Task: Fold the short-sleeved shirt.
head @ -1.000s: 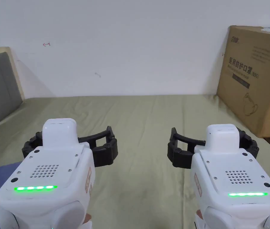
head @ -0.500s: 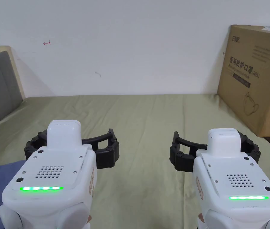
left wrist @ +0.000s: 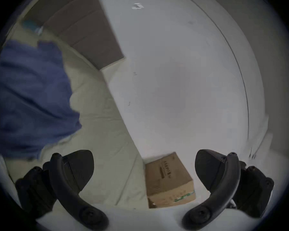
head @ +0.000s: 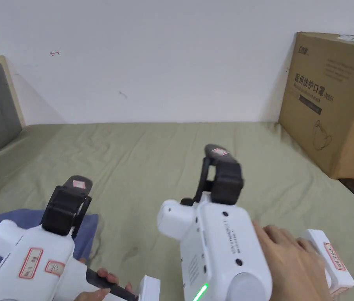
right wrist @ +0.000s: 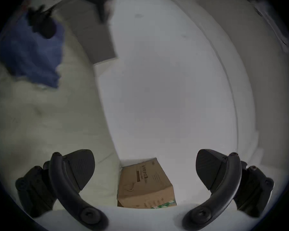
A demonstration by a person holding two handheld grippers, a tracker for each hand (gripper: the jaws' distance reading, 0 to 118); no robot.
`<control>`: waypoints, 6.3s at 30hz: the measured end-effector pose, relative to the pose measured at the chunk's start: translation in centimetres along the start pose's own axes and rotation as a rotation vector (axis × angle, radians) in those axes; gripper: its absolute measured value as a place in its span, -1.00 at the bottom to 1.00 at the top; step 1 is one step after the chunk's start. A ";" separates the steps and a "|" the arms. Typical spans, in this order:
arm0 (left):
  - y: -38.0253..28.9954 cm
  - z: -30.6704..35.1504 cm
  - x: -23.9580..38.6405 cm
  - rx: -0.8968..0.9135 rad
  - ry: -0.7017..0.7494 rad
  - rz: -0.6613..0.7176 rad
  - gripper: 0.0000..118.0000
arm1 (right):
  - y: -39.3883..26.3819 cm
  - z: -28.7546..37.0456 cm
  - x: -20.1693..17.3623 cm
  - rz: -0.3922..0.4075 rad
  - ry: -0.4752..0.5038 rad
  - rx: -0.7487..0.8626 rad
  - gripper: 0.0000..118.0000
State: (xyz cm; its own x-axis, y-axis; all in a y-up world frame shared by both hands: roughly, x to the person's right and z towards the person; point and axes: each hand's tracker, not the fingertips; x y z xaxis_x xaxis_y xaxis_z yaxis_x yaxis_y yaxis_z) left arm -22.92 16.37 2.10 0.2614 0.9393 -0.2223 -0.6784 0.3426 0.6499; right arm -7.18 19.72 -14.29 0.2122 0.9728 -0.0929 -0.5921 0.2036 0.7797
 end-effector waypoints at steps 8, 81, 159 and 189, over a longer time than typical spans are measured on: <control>-0.6 -1.2 7.6 0.019 0.110 -0.758 1.00 | -1.7 -1.1 4.4 -0.777 0.025 -0.166 1.00; 10.7 -4.8 -4.2 -0.269 0.725 -1.047 0.91 | 6.2 -8.5 -2.3 -1.323 0.564 -0.130 -1.00; -10.8 -14.7 -0.3 -0.990 0.345 -1.009 -1.00 | -17.9 -5.8 0.3 -1.421 0.294 -0.626 -1.00; -0.7 -26.8 -11.2 -0.926 0.682 -0.988 -0.96 | -20.7 -21.7 -5.7 -1.297 0.663 -0.658 -0.81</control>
State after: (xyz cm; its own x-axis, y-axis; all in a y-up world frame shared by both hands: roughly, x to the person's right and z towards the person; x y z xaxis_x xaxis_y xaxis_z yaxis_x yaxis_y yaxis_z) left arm -43.70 6.15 -15.36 0.6740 0.0724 -0.7351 -0.6737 0.4686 -0.5715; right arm -13.00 12.33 -43.37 0.5600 -0.0507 -0.8269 -0.5421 0.7324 -0.4120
